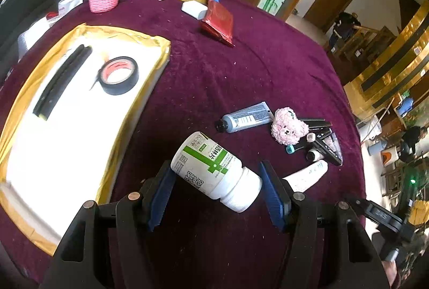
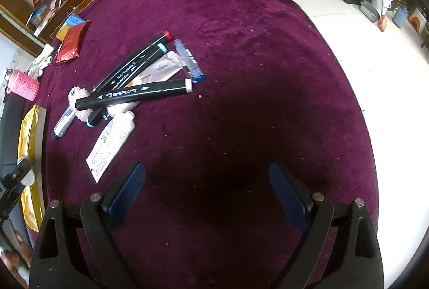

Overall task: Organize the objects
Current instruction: 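Hold the pill bottle over the tray with the left gripper while the right gripper grasps the silver tube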

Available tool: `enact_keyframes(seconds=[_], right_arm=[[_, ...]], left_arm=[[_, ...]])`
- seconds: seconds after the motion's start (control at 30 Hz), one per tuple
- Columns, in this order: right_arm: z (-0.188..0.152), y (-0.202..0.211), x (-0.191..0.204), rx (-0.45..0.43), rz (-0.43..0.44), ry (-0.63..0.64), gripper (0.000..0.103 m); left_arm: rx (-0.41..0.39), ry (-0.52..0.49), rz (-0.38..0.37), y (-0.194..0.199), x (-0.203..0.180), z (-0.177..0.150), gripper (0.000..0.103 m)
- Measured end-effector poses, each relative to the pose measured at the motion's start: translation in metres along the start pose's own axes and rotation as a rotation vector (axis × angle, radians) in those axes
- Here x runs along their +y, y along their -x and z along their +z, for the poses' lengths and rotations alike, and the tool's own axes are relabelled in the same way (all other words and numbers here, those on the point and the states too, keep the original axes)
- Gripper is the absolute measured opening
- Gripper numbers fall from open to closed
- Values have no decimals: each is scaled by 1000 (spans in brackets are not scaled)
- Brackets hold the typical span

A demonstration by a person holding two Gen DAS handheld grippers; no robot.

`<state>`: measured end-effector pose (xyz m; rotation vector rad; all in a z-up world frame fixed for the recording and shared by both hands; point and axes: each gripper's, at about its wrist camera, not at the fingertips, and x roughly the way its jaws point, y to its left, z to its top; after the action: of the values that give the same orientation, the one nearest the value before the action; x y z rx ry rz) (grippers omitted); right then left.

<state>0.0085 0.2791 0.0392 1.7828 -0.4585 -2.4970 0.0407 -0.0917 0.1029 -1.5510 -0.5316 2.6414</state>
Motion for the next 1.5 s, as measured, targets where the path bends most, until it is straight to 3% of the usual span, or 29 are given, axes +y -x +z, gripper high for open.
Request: enact_keyframes(seconds=[0.47,0.67,0.93,1.13,1.37,1.5], right_arm=[[38,-13,90,-12,60,181,94],[42,-12,124,-32,17,272,94],[86,-1,126,-79,8,190,94],[106,-33,155,10,67,183,94],[102,-78,203,104,87,212,94],[89,-106,238,211,72,275,94]], left_arm=[[-27,93,8,42,47,-16,57],[-28,115,-27,40,66,-7,57],[-53,121,-22,59,105,6,57],[-37,129,-13,65,138,5,57],[-33,131,-20,73,165,6,57],[-29,125,-34,75,173,8,57]])
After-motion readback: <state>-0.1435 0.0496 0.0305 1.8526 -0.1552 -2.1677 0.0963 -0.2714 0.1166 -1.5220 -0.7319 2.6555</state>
